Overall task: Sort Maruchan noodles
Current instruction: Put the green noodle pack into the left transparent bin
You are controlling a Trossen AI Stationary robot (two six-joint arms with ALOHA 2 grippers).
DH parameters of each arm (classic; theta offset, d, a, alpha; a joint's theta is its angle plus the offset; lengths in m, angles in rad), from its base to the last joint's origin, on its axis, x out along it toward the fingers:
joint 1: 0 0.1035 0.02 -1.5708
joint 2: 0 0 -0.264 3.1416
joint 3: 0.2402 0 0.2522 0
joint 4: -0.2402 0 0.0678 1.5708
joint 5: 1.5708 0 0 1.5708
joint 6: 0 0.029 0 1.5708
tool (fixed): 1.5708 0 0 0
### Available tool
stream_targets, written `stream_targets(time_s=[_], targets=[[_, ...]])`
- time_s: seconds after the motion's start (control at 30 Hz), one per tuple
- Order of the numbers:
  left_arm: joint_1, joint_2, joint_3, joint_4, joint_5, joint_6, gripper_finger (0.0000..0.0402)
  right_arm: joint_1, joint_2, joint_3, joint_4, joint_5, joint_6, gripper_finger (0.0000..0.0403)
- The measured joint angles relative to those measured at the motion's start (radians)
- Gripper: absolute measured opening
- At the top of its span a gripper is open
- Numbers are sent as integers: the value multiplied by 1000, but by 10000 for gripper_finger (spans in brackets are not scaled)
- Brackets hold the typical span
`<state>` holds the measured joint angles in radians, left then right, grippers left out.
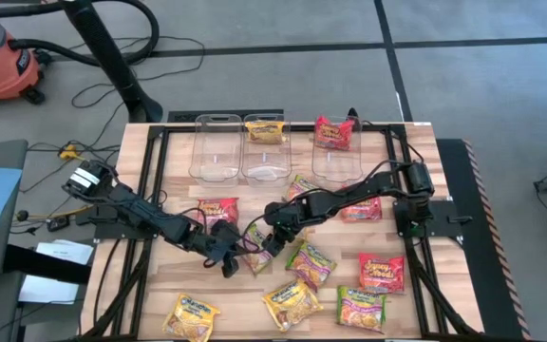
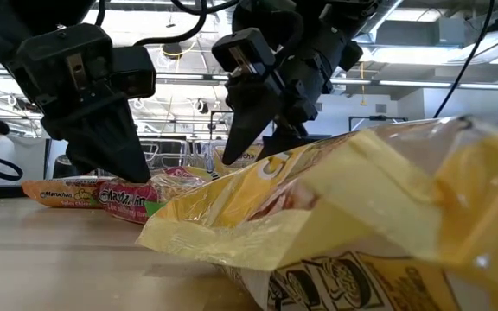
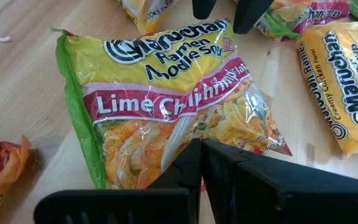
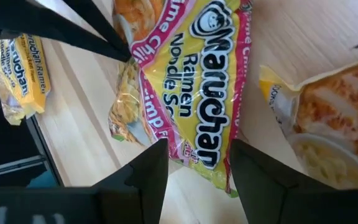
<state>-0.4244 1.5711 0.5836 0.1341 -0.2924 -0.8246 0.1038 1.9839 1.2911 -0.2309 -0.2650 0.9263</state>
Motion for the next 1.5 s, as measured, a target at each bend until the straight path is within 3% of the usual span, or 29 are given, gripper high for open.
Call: stream_targets(time_s=[0.73,1.13,1.5], targets=[[70,4,-4,151,1,-25,0,17,0,0,-46,-15,19,197],[82,4,-4,219,0,11,0,17,3,0,-49,114,42,182],[95,3,-3,226,32,16,0,11,108,51,-25,27,47,149]])
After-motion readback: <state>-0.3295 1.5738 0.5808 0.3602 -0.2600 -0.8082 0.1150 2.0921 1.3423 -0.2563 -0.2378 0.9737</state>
